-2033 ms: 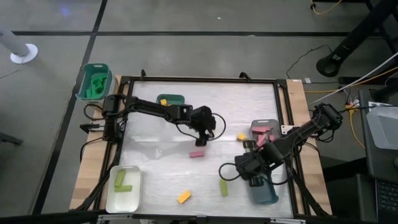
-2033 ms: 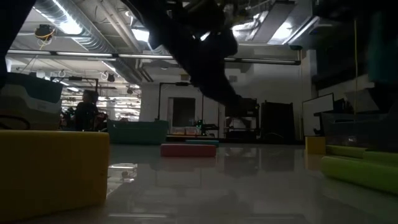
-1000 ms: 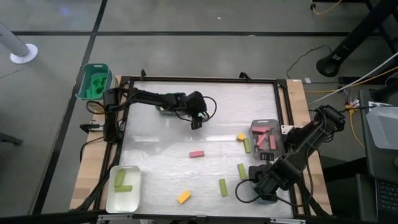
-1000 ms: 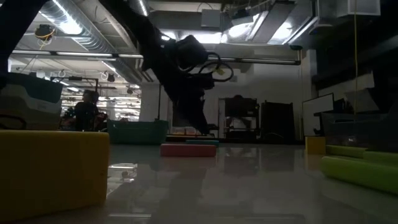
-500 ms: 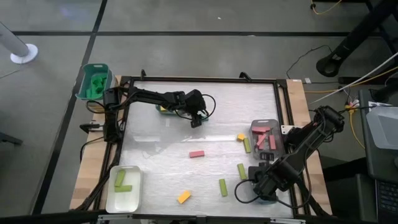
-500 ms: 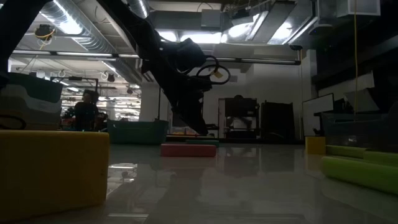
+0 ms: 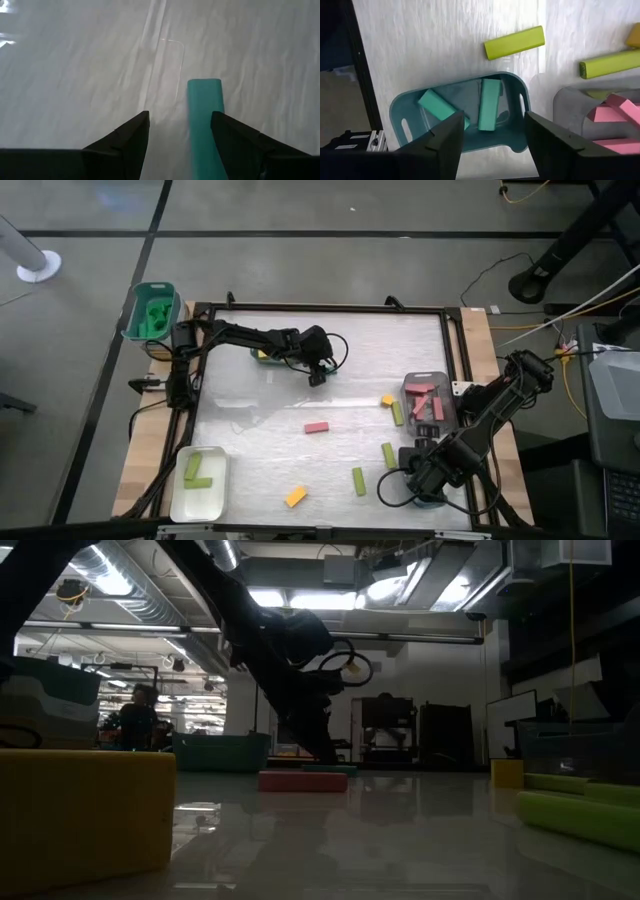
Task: Sort blocks
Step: Put the blue block into the blue bin
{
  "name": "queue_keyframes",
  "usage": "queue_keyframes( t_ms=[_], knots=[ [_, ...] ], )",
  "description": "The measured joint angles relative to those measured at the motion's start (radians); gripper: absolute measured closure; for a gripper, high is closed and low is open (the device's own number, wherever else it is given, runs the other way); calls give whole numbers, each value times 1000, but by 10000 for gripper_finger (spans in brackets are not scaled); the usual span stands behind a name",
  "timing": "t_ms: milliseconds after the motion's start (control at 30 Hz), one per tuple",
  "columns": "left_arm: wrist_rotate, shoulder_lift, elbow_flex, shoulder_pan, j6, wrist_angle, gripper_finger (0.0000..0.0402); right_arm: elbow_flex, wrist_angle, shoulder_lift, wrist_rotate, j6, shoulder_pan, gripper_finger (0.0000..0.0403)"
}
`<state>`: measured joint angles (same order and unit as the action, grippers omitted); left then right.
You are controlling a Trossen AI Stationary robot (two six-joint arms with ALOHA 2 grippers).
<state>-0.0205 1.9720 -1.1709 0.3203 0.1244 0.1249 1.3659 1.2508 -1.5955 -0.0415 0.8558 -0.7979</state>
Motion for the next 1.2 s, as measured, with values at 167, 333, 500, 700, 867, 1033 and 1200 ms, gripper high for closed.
queue_keyframes(
  t_ms=[167,333,500,700,867,1033,1200],
  knots=[
    [5,-2,-1,-8,-66,-8,199,0,0,0,-10,0,0,196],
    [5,-12,-6,-27,-94,-3,199,0,2,0,-38,-1,0,196],
    [3,-13,-6,-50,-96,3,199,0,3,0,-56,-1,0,196],
    [9,-10,-7,-68,-90,-1,199,0,3,0,-56,-1,0,196],
    [19,3,-7,-63,-88,36,199,0,1,0,-63,-1,0,196],
    [31,18,-9,-65,-55,75,200,0,0,0,-129,-4,0,196],
    [30,26,-11,-76,-27,79,251,0,-2,0,-193,-110,0,196]
  ],
)
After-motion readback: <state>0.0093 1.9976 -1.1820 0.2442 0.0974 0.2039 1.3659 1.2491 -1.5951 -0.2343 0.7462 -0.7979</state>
